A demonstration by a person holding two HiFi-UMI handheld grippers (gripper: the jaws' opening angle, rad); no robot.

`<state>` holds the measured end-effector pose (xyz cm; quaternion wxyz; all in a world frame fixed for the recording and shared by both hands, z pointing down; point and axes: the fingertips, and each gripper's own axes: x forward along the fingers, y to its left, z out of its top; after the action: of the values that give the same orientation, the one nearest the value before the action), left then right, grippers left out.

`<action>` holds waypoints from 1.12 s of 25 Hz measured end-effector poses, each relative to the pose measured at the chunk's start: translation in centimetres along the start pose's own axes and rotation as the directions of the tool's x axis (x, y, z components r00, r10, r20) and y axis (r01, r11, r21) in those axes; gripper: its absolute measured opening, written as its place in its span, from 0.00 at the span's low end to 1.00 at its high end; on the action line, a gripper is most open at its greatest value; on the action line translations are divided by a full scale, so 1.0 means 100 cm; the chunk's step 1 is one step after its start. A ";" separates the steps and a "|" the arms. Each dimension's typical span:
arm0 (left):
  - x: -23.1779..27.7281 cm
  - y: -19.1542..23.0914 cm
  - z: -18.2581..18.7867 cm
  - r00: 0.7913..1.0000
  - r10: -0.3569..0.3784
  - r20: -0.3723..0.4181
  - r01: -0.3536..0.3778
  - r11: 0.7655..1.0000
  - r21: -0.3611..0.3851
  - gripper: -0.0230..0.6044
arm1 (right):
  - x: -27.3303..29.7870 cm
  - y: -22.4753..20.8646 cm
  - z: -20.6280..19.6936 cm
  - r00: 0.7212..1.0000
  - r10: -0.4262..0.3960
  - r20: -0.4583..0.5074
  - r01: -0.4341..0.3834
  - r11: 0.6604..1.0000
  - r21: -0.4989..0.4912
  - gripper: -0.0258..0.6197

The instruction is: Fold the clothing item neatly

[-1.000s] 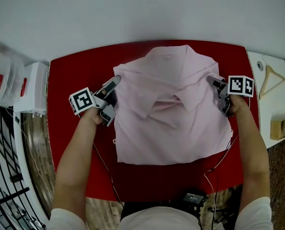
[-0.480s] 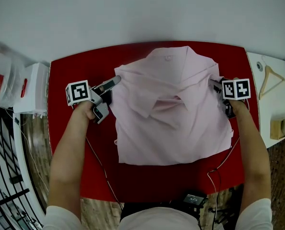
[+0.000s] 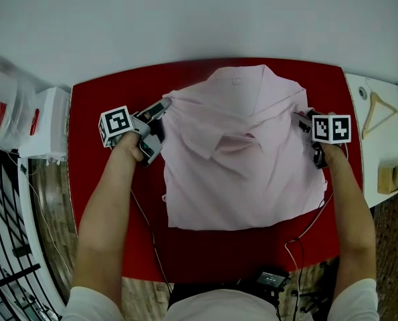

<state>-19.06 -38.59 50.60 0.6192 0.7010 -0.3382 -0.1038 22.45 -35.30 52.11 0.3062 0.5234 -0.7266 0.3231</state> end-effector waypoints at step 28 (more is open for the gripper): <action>-0.002 0.008 -0.013 0.997 -0.055 -0.049 0.057 0.998 0.039 0.40 | 0.059 0.288 -0.039 0.994 0.111 -0.015 -0.017 0.017 -1.000 0.40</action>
<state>-18.70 -37.44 51.56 0.6096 0.7250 -0.3055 -0.0972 -6.34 -28.53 54.77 0.5456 0.1367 -0.7772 -0.2819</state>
